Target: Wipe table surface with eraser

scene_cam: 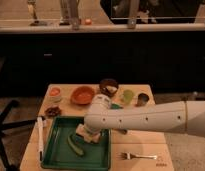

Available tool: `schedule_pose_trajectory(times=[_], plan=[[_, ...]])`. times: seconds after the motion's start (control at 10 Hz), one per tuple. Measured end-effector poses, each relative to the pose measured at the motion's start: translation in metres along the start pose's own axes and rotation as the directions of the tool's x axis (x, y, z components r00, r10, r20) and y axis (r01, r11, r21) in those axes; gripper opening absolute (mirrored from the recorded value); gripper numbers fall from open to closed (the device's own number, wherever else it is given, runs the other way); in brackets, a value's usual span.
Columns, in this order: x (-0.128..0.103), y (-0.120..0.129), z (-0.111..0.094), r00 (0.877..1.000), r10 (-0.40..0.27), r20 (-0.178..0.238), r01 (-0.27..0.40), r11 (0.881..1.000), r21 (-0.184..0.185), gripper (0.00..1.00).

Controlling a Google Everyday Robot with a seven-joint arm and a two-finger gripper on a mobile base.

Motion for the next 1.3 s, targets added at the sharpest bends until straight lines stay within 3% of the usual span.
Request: schedule_pose_trajectory(times=[0.3, 0.7, 1.3], plan=[[0.004, -0.015, -0.032, 0.999, 0.002, 0.033, -0.003, 1.000, 0.031, 0.00], [0.029, -0.045, -0.052, 0.995, 0.064, 0.073, -0.068, 0.996, 0.058, 0.00], [0.107, -0.107, -0.061, 0.969, 0.227, 0.098, -0.234, 0.970, 0.071, 0.00]])
